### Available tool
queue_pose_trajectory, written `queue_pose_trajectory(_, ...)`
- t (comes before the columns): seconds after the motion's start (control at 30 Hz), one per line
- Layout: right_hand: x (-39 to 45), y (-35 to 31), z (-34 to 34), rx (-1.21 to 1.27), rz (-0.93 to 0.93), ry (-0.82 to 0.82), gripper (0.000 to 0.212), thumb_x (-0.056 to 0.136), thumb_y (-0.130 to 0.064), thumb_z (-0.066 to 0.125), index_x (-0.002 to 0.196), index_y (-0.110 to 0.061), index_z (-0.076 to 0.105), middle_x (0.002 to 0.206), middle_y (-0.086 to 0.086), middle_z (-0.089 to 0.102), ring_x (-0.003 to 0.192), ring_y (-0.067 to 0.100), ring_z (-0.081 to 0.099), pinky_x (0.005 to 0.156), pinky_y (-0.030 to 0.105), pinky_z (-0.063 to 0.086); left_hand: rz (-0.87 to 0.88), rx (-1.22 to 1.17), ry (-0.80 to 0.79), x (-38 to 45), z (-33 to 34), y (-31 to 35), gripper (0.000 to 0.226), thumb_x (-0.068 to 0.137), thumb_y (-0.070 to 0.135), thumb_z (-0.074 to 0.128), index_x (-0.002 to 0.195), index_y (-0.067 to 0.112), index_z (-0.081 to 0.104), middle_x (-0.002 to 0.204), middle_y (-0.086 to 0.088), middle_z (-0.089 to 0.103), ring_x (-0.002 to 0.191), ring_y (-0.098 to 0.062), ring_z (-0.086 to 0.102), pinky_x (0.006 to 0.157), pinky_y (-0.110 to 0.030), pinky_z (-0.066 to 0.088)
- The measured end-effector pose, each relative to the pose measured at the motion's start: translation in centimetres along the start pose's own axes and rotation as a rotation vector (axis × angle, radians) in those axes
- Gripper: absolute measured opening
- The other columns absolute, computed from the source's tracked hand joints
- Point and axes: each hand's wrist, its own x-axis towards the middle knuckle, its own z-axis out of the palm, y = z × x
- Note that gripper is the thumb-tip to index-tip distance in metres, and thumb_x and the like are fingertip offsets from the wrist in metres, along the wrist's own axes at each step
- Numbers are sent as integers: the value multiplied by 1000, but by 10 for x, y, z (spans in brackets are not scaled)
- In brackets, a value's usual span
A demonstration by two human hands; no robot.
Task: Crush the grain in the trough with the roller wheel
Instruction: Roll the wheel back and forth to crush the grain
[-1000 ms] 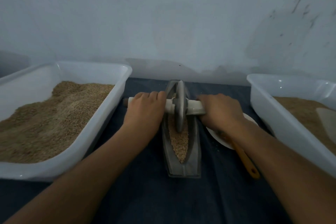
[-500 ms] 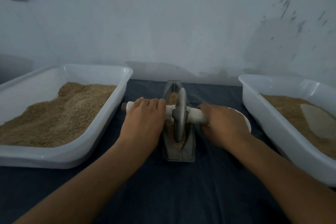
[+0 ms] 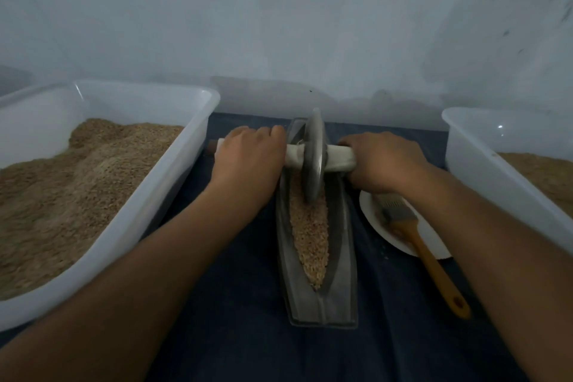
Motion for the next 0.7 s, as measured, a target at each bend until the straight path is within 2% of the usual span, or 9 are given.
queue_pose_trajectory(0.1,8,-1,-6,-11,-22,-16,38,77,-41,71,115,-43,61,98,-9,65,84,18,60,54,26,33,-25,-15,-17,6,4,-3,26,90,16,63,112,16,49,106,-5,64,91,-26,63,70,-33,36)
queue_pose_trajectory(0.23,6,-8,-15,-83,-48,53,34,77,-34,72,111,-36,64,95,-5,65,83,21,59,58,28,35,-62,-56,-29,-8,4,-6,28,91,16,62,116,17,48,107,-4,64,90,-24,64,64,-32,35)
queue_pose_trajectory(0.33,-10,-11,-14,-76,-42,61,34,79,-32,70,112,-36,63,97,-4,65,84,21,59,58,28,33,-37,-37,6,-23,-2,-3,27,90,16,63,112,18,47,104,-3,63,90,-22,62,67,-30,35)
queue_pose_trajectory(0.5,-58,-11,-6,-35,-47,146,36,86,-36,66,121,-37,57,101,-5,66,88,22,61,61,31,37,22,-40,62,-51,-16,8,30,87,17,62,112,19,45,107,-2,59,95,-21,57,88,-32,39)
queue_pose_trajectory(0.6,-89,-15,-4,-37,-99,251,46,87,-39,65,131,-33,52,110,-4,68,94,23,65,64,33,43,29,-94,89,-78,-22,9,44,86,21,65,125,16,45,117,-3,57,107,-23,53,110,-36,30)
queue_pose_trajectory(0.7,-107,-20,-7,-46,-155,320,50,89,-39,64,136,-30,49,116,-4,66,99,23,64,67,34,43,44,-103,36,-98,-34,8,64,85,26,68,139,15,36,131,-3,51,121,-23,48,120,-38,21)
